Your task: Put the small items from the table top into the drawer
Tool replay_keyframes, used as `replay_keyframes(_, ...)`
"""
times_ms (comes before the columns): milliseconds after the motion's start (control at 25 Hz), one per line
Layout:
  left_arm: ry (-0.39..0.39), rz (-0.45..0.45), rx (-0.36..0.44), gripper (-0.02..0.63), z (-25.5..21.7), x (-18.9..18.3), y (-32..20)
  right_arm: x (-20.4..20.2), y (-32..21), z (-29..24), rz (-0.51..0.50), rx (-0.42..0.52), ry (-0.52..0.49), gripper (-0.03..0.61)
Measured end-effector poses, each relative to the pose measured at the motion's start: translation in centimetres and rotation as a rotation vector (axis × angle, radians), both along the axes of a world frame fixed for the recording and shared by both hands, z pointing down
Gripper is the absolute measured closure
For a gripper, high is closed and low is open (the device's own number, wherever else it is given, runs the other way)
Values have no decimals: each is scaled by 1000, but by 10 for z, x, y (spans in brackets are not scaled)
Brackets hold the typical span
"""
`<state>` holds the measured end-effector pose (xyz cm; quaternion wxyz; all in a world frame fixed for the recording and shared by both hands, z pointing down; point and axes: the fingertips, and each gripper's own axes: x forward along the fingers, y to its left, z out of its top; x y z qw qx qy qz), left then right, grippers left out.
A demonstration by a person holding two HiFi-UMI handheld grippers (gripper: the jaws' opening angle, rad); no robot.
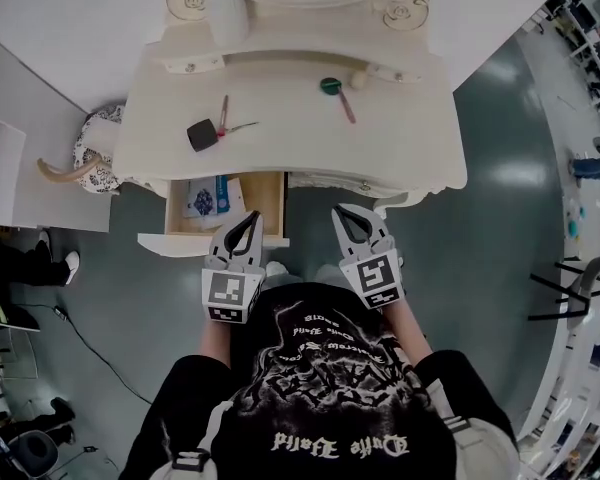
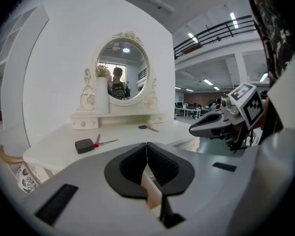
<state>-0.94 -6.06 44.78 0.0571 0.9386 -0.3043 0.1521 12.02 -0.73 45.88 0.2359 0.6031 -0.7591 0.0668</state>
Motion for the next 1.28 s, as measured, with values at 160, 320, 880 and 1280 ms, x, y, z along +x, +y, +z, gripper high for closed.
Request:
replay_keyframes(160, 1, 5, -1, 598, -1, -6, -7, -8, -5, 3, 6, -9, -3, 568)
replay_keyframes(320, 6, 9, -14, 598, 2, -11, -11, -12, -6, 6, 17, -19, -15, 568)
replay_keyframes(880, 27, -36, -28, 598, -1, -10, -27, 1, -25, 4, 25, -22, -24, 568)
replay_keyframes(1280, 22, -96, -38, 598, -1, 6, -44, 26, -52, 3, -11, -36, -38, 568)
